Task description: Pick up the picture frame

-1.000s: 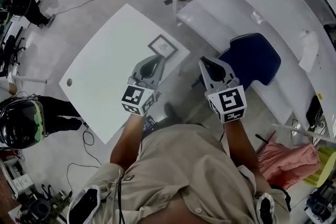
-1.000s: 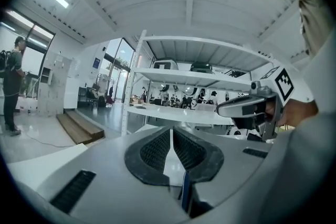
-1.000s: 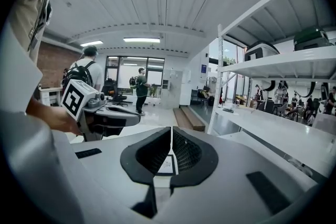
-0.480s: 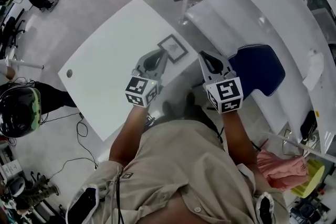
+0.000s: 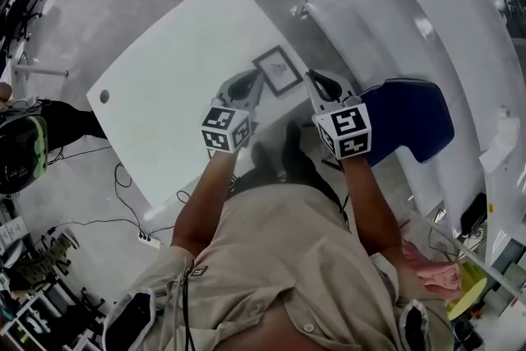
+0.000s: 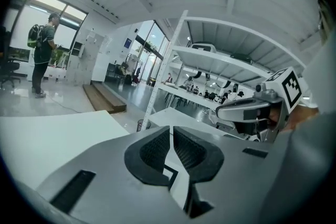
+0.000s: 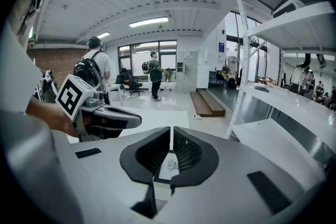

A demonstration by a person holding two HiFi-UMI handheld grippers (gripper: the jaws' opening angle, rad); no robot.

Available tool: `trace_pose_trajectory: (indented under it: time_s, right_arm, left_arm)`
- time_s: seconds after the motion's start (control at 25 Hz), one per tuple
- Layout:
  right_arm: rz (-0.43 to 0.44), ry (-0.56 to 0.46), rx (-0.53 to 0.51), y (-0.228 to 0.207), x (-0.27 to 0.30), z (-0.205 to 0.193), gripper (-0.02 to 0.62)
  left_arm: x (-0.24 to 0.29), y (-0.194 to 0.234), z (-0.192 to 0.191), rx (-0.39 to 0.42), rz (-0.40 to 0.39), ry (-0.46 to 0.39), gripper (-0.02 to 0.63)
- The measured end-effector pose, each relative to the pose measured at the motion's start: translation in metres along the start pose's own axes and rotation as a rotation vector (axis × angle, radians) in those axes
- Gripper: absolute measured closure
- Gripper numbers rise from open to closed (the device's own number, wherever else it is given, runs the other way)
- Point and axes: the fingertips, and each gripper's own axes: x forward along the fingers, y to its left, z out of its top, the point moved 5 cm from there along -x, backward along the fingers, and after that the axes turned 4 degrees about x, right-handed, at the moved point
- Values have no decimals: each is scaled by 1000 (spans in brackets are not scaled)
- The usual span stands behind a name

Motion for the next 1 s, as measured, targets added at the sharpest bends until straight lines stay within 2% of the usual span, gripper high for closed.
trace_pose_trajectory:
  time_s: [0.4, 1.0]
  right_arm:
    - [139, 152, 28, -31, 85, -46, 566]
    - [258, 333, 65, -68, 165, -127, 566]
  left_arm:
    - [44, 36, -60, -166, 109, 138, 577]
    - [100, 61, -130, -270, 209, 294, 575]
